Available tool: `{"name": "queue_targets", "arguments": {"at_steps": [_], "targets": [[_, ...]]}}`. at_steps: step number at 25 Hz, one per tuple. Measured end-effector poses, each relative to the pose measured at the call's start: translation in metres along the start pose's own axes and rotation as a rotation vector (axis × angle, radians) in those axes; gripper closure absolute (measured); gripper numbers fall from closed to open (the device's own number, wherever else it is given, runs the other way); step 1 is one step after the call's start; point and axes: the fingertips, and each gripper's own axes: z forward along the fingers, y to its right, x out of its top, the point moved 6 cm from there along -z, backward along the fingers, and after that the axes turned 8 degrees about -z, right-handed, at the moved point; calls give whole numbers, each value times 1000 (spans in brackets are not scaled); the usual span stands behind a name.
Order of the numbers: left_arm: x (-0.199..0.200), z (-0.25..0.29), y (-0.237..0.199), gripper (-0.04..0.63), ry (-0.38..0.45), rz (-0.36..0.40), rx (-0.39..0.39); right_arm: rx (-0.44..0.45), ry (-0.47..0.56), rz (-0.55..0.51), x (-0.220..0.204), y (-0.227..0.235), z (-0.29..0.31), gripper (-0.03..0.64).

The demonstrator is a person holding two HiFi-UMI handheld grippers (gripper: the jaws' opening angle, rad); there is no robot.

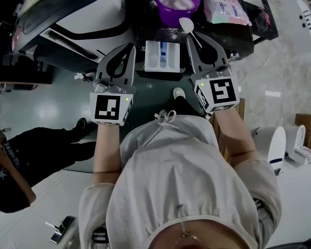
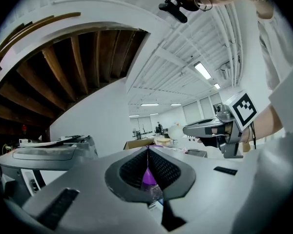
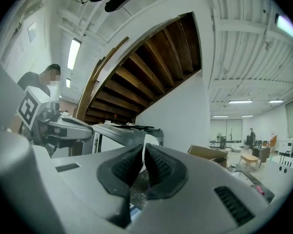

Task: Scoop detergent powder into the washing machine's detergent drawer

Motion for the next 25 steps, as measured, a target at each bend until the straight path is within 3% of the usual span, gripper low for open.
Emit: {"name": "queue_targets", "arguments": {"at_steps": [5,18,25], "targets": [[11,9,8,574,-5,28,-13,-72,38,-20,3,15,-12,607],[19,12,5,574,35,25,9,-94,29,-18,-6,18,-13,609],[20,11,6,574,16,5,8,-81,28,-38,-3,15,-13,609]]}}
